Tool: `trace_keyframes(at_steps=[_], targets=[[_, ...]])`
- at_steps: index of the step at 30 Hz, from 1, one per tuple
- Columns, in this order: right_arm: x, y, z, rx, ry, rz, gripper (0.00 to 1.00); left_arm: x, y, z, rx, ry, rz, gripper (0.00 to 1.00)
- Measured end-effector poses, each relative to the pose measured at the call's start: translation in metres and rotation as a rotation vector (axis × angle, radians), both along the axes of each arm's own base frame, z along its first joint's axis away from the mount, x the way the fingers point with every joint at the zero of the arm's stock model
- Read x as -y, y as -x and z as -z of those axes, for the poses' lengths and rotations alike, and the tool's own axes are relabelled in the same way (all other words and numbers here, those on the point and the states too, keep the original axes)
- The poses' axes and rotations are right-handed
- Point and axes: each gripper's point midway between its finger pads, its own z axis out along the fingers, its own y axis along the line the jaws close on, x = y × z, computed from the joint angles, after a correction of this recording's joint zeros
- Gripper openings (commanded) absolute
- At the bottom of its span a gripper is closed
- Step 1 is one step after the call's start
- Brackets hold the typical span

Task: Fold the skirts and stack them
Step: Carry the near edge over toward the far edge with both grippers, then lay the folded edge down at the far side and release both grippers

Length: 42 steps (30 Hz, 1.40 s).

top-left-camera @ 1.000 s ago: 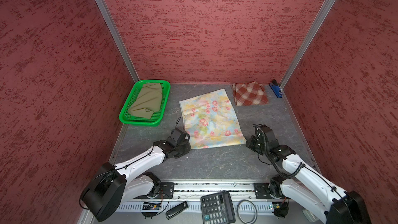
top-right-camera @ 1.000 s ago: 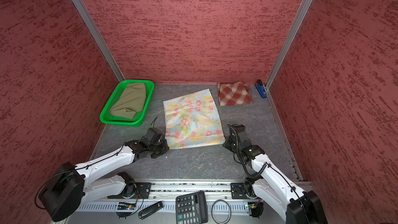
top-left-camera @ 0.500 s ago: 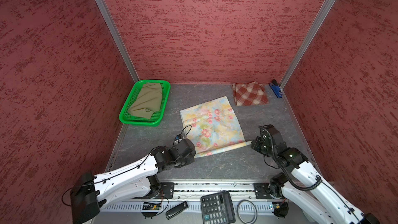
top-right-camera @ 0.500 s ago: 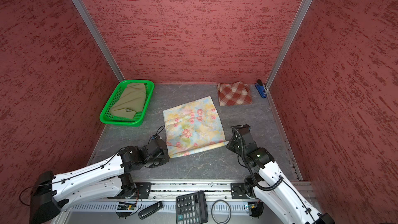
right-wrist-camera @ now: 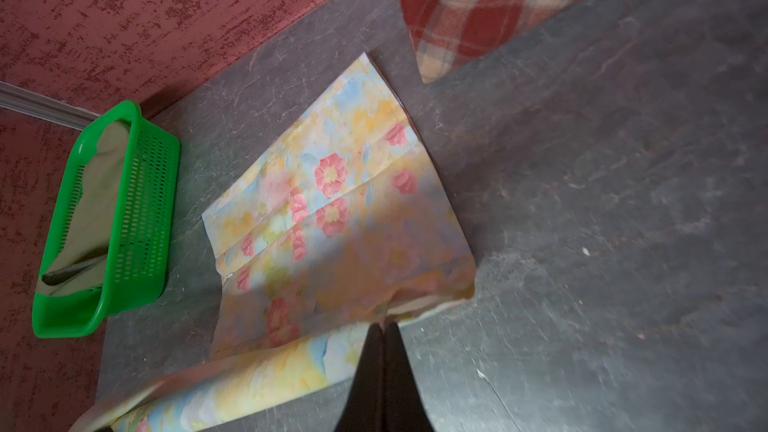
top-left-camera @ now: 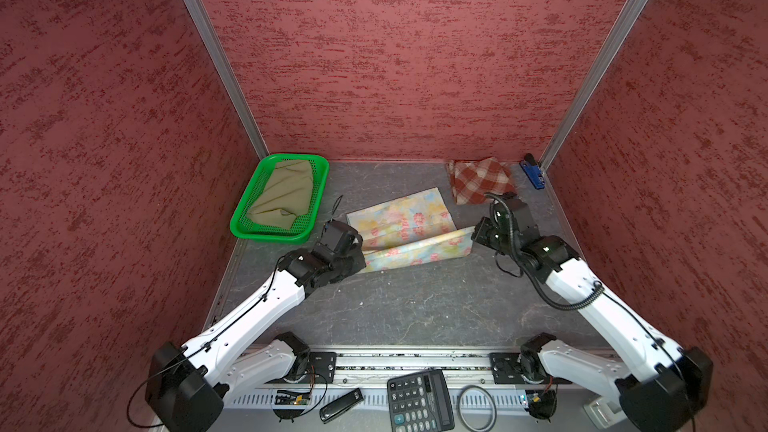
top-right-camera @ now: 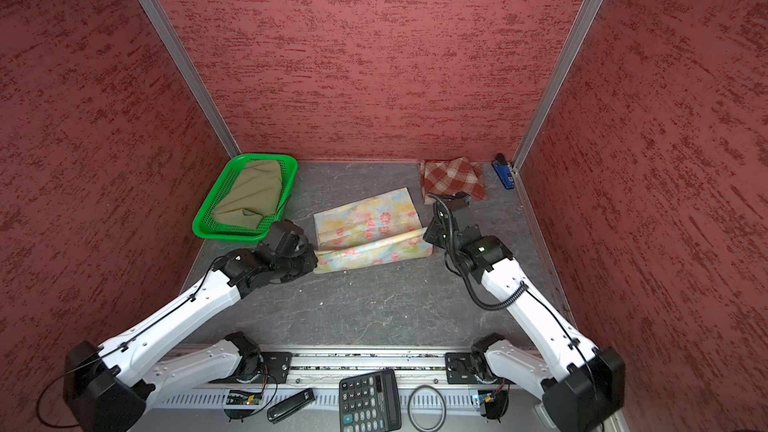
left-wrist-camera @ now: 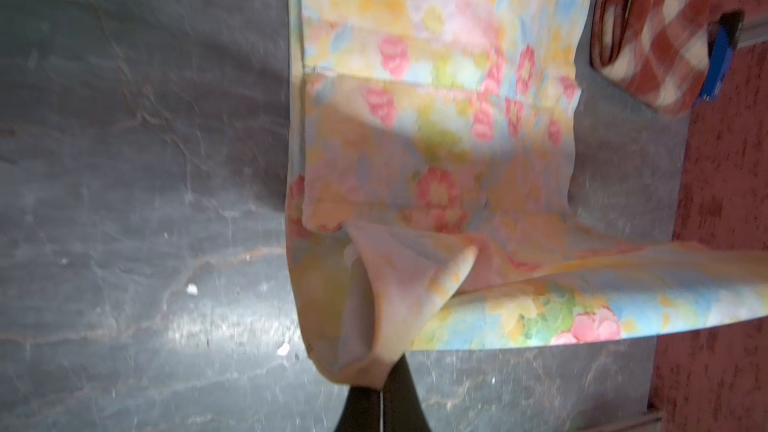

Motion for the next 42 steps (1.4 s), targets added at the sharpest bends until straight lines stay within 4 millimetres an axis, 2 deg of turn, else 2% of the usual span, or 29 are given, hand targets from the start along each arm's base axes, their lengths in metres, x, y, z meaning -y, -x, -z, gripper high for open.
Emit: trace_keyframes(at_steps=[3, 6, 9, 11, 14, 17, 19, 22, 27, 31, 36, 42], targets=[[-0.015, -0.034, -0.005, 0.015, 0.023, -0.017, 0.00, -0.009, -0.028, 0.002, -0.001, -0.005, -0.005, 0.00], [-0.024, -0.069, -0.019, 0.056, 0.050, -0.023, 0.00, -0.011, -0.053, 0.000, 0.004, -0.014, 0.009, 0.00], [-0.025, -0.098, -0.040, 0.114, 0.065, -0.013, 0.00, -0.008, -0.079, -0.017, 0.047, -0.016, 0.033, 0.00], [-0.022, -0.112, -0.060, 0.164, 0.072, -0.002, 0.00, -0.005, -0.095, -0.041, 0.110, -0.016, 0.052, 0.00], [-0.017, -0.124, -0.090, 0.233, 0.082, 0.012, 0.00, -0.002, -0.110, -0.080, 0.209, -0.011, 0.070, 0.00], [-0.013, -0.130, -0.112, 0.284, 0.083, 0.019, 0.00, -0.004, -0.119, -0.107, 0.279, -0.010, 0.076, 0.00], [-0.012, -0.131, -0.117, 0.296, 0.084, 0.020, 0.00, -0.004, -0.122, -0.113, 0.295, -0.012, 0.080, 0.00], [-0.011, -0.132, -0.114, 0.291, 0.090, 0.019, 0.00, -0.004, -0.124, -0.107, 0.280, -0.019, 0.084, 0.00], [-0.009, -0.125, -0.105, 0.271, 0.097, 0.014, 0.00, -0.003, -0.121, -0.096, 0.254, -0.025, 0.095, 0.00], [-0.001, -0.099, -0.085, 0.233, 0.098, 0.010, 0.00, 0.004, -0.104, -0.083, 0.231, -0.022, 0.120, 0.00], [0.015, -0.052, -0.053, 0.182, 0.082, 0.013, 0.00, 0.026, -0.066, -0.051, 0.168, -0.026, 0.173, 0.00], [0.028, 0.002, -0.001, 0.099, 0.059, 0.012, 0.00, 0.048, 0.006, 0.011, 0.038, -0.051, 0.233, 0.00]])
